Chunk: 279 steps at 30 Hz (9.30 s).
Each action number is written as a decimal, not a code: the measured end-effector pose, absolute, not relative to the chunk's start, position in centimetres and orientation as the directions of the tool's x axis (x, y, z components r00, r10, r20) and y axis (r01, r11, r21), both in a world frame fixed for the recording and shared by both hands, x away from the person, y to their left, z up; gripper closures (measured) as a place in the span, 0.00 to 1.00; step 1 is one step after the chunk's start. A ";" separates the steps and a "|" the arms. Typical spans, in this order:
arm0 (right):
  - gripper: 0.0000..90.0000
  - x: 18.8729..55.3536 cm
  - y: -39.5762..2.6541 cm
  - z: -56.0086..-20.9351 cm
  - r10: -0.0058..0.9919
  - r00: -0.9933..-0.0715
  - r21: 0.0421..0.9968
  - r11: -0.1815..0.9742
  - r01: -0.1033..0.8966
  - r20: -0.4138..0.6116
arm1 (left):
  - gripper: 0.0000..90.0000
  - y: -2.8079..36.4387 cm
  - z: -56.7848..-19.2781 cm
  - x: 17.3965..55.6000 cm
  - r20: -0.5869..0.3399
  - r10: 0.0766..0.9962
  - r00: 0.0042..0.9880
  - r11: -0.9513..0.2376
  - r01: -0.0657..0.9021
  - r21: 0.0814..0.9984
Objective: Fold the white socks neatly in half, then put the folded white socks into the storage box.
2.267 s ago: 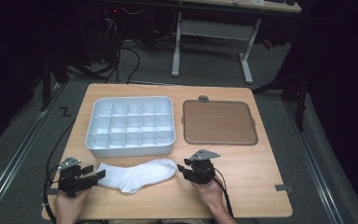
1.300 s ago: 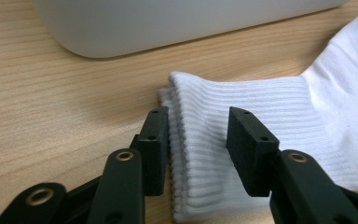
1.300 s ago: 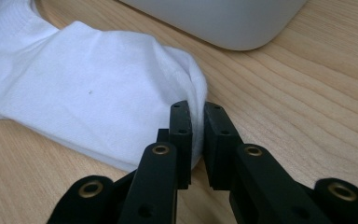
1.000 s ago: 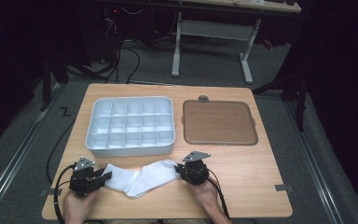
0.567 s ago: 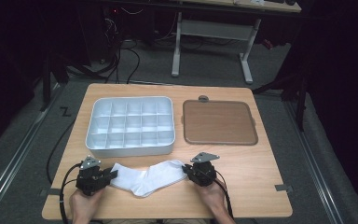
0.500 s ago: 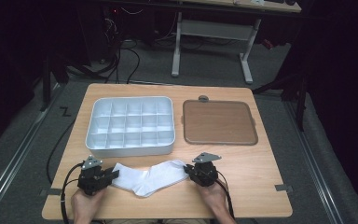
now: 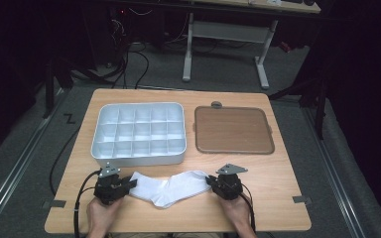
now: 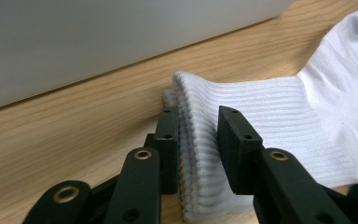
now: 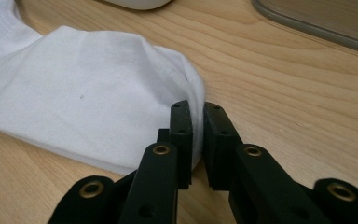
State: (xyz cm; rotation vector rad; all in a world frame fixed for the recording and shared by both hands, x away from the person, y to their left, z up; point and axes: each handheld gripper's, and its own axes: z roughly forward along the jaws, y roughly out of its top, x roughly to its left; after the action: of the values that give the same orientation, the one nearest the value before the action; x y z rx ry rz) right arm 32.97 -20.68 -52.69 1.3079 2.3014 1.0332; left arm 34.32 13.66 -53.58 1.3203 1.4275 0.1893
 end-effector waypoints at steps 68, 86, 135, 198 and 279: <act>0.73 30.7 -26.1 -51.3 0.896 -0.441 0.774 0.237 0.587 0.060 | 0.51 9.7 -51.9 35.5 -0.581 0.759 0.295 0.339 0.582 0.739; 0.85 31.3 -17.8 -50.4 0.748 -0.658 0.764 0.375 0.526 0.086 | 0.54 8.5 -53.0 34.6 -0.537 0.801 0.264 0.275 0.634 0.723; 0.83 30.8 -14.1 -53.0 0.695 -0.719 0.724 0.494 0.482 0.005 | 0.87 9.6 -51.3 34.0 -0.622 0.712 0.324 0.348 0.607 0.715; 0.74 31.3 -11.9 -49.9 0.694 -0.720 0.764 0.461 0.451 0.006 | 0.88 9.0 -45.2 33.7 -0.639 0.609 0.469 0.294 0.615 0.731; 0.91 32.4 -14.2 -52.8 0.767 -0.632 0.712 0.382 0.589 0.112 | 0.88 1.4 -51.4 33.6 -0.494 0.694 0.524 0.041 0.656 0.753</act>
State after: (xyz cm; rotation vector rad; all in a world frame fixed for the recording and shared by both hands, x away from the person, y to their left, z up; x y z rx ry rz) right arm 32.41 -14.17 -52.77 1.2053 2.4049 1.0905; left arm 33.61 1.45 -51.40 1.6511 1.1633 0.0418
